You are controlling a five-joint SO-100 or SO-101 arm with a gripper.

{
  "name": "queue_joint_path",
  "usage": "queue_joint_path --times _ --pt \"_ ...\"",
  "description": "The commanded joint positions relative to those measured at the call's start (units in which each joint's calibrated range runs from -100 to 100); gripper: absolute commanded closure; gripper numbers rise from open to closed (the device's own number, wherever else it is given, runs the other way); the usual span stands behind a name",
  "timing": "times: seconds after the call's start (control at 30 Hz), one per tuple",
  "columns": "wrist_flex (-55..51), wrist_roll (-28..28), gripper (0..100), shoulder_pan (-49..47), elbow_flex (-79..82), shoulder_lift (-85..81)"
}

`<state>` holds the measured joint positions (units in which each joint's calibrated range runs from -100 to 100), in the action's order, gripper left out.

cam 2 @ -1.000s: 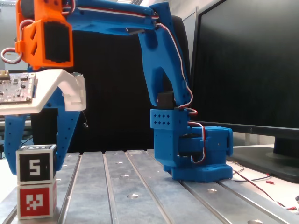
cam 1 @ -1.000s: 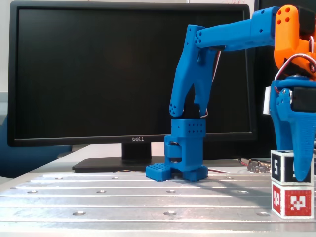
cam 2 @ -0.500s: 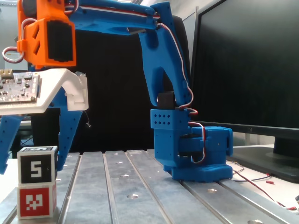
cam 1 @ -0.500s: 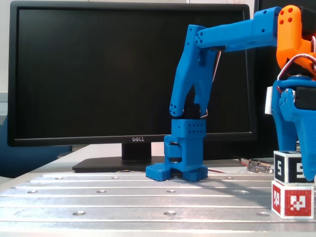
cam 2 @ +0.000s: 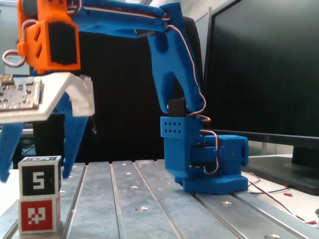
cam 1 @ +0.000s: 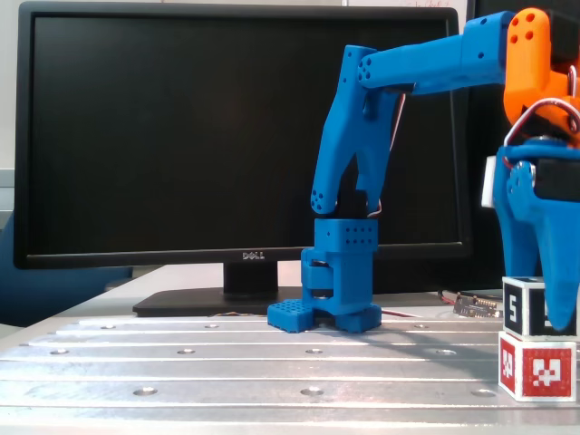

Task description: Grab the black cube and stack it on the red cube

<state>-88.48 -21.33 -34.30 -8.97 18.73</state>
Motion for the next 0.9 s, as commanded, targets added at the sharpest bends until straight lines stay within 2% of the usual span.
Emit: queue_joint_path --times 0.0,0.27,0.53,0.63,0.87 --pt "-3.1 0.3 71 -0.1 -5.3 -1.0" --pt "-11.1 0.4 71 -0.1 -13.7 -1.0" --pt "-11.3 0.5 72 -0.1 -14.8 -2.4" --pt "-11.3 2.3 73 0.7 -14.7 -2.7" --pt "-11.2 6.1 90 5.6 -15.4 -2.8"
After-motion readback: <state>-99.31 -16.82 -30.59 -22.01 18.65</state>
